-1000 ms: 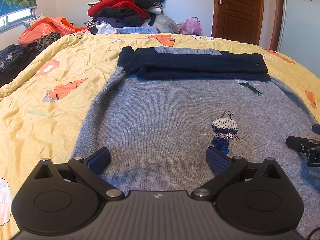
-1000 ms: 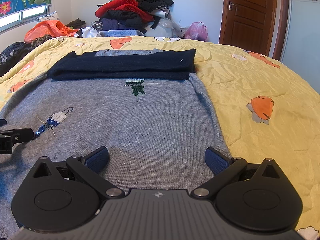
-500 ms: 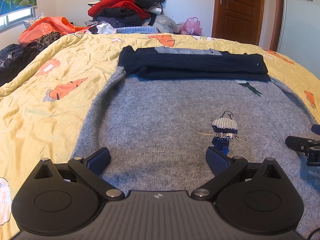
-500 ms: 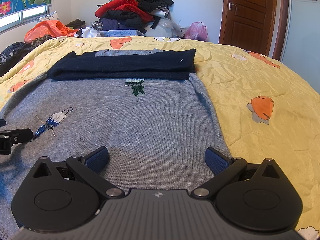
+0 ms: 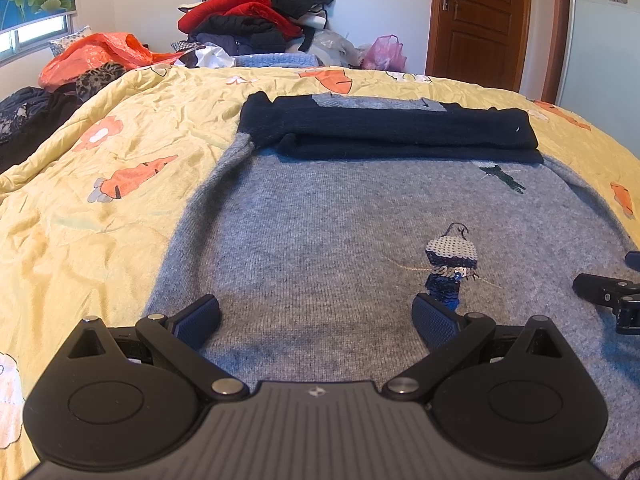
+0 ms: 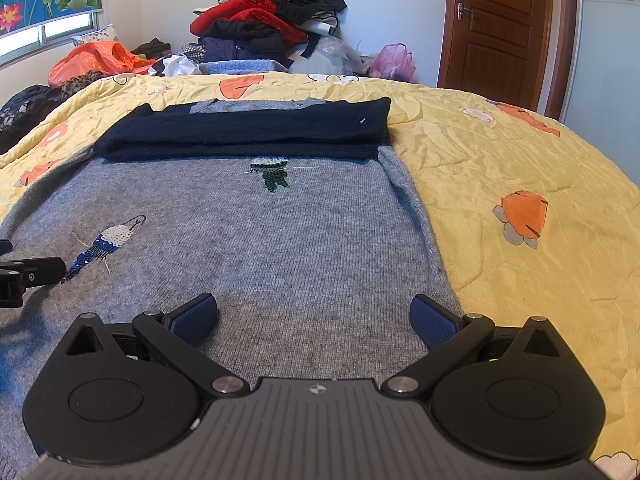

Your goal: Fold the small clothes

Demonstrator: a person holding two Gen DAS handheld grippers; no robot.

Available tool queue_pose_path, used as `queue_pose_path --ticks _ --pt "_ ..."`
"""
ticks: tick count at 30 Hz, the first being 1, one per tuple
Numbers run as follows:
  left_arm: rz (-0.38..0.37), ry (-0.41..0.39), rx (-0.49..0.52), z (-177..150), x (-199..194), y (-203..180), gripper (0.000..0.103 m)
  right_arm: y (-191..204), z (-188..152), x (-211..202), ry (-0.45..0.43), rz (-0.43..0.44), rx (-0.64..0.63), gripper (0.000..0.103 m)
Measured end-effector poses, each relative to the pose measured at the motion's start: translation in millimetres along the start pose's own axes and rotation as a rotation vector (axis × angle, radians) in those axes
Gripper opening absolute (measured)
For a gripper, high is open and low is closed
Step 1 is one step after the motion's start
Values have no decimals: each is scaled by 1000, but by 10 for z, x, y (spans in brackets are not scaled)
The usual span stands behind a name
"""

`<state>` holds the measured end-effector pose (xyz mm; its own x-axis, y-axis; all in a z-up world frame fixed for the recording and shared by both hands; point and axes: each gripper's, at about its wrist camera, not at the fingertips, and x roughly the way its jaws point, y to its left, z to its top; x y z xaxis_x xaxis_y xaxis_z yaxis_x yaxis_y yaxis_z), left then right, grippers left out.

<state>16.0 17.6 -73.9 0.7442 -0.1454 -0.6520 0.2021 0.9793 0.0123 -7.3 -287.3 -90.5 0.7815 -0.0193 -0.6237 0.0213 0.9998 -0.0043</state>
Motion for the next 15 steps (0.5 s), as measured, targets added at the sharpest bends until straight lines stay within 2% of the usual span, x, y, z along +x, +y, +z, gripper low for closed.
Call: queue_pose_path --ticks 15 --pt "20 13 -3 -49 -73 -2 103 -6 -52 -84 3 -4 0 103"
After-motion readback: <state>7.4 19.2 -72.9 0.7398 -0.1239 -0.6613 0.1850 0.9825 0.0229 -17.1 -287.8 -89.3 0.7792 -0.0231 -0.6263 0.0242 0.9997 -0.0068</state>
